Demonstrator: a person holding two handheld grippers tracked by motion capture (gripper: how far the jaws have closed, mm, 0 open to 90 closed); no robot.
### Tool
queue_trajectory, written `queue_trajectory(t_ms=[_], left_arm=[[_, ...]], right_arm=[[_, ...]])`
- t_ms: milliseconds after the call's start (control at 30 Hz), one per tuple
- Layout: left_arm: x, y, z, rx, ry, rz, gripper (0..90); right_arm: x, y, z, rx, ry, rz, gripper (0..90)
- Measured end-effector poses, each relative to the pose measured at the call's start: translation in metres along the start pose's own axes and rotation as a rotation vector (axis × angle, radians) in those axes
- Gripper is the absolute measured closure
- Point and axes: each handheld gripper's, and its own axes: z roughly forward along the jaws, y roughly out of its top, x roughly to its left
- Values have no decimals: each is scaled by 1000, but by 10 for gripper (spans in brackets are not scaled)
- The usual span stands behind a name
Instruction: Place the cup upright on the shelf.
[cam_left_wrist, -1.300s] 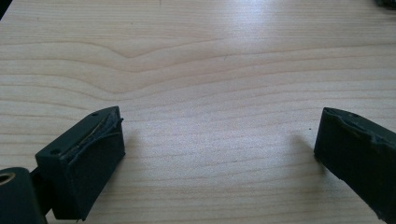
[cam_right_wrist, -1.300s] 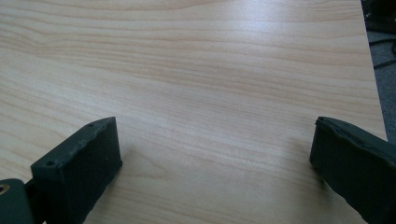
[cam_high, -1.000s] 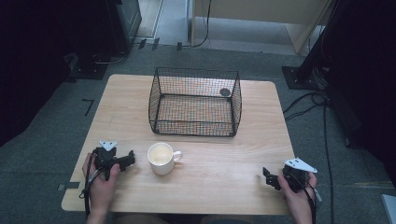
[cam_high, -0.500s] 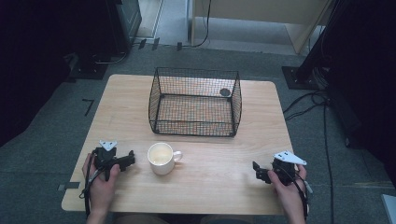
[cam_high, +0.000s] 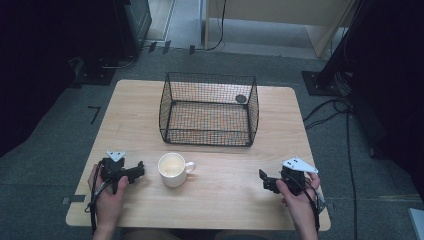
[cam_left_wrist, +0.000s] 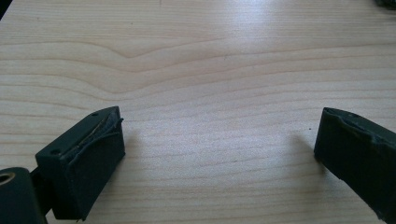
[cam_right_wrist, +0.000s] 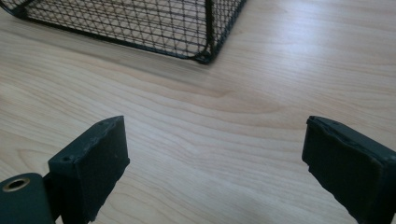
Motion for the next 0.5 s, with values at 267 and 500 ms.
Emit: queue_trajectory(t_ms=[267,500], left_arm=[[0,0,0,0,0,0,18],[0,0,0,0,0,0,18]], right_arm=[[16,10,-1,-13,36,-17,70],[37,16,3,-8,80,-41,70]])
